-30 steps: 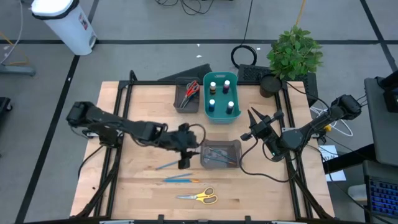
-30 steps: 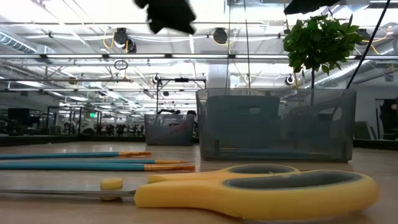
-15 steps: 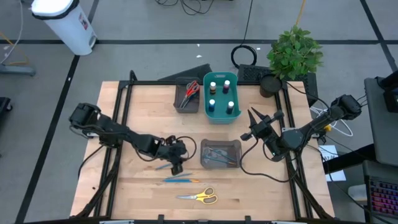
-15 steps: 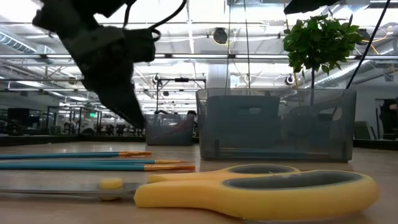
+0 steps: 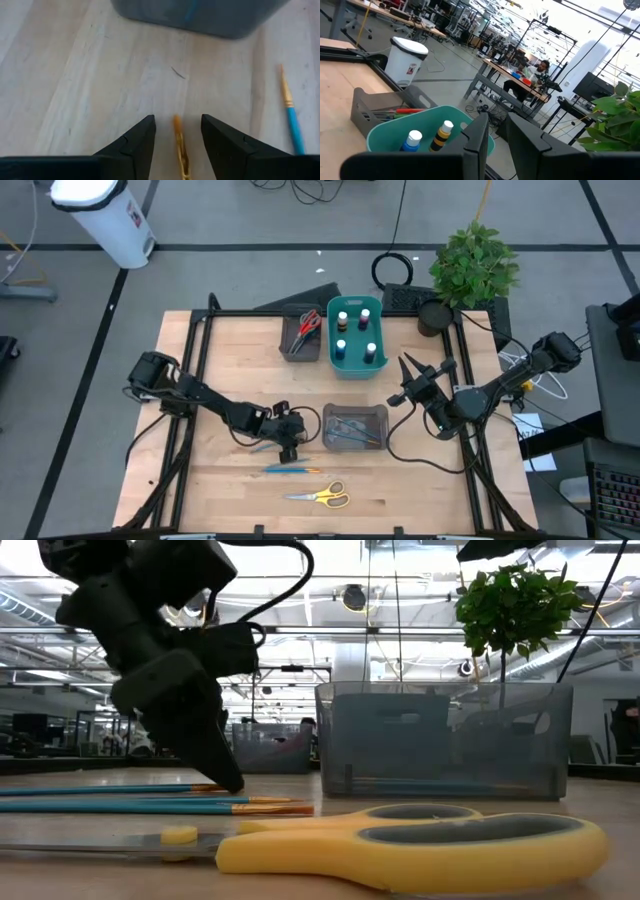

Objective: Pick & Place Paint Supplies
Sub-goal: Put the blue paint brush into the bottom black bin

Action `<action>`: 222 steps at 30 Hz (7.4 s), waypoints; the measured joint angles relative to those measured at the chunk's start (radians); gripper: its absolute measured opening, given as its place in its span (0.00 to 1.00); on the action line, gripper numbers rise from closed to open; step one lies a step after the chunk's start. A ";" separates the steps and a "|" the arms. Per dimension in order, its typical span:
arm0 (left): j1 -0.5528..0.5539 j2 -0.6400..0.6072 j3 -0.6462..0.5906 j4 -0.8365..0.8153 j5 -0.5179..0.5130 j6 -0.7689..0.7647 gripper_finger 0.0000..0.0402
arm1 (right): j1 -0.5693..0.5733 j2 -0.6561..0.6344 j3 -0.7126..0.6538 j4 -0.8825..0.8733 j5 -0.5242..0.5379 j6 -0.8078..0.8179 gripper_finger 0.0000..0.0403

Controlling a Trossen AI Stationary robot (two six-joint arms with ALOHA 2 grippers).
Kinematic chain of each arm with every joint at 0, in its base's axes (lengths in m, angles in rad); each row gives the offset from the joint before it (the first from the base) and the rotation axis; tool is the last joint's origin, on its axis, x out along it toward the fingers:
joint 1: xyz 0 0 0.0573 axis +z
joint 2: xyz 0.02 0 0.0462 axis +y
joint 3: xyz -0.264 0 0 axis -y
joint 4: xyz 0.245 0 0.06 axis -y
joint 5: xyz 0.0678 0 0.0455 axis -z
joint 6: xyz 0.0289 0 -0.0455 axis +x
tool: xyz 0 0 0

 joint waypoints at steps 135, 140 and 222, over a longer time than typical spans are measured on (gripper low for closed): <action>0.204 0.305 0.482 0.516 0.220 0.451 0.01 | 0.001 0.000 0.000 0.011 0.002 0.006 0.15; 0.204 0.305 0.482 0.516 0.220 0.455 0.03 | 0.000 0.000 0.000 0.011 0.001 0.006 0.15; 0.166 -0.408 0.004 -0.229 0.194 0.105 0.57 | -0.333 0.010 0.057 -0.469 -1.540 0.810 0.15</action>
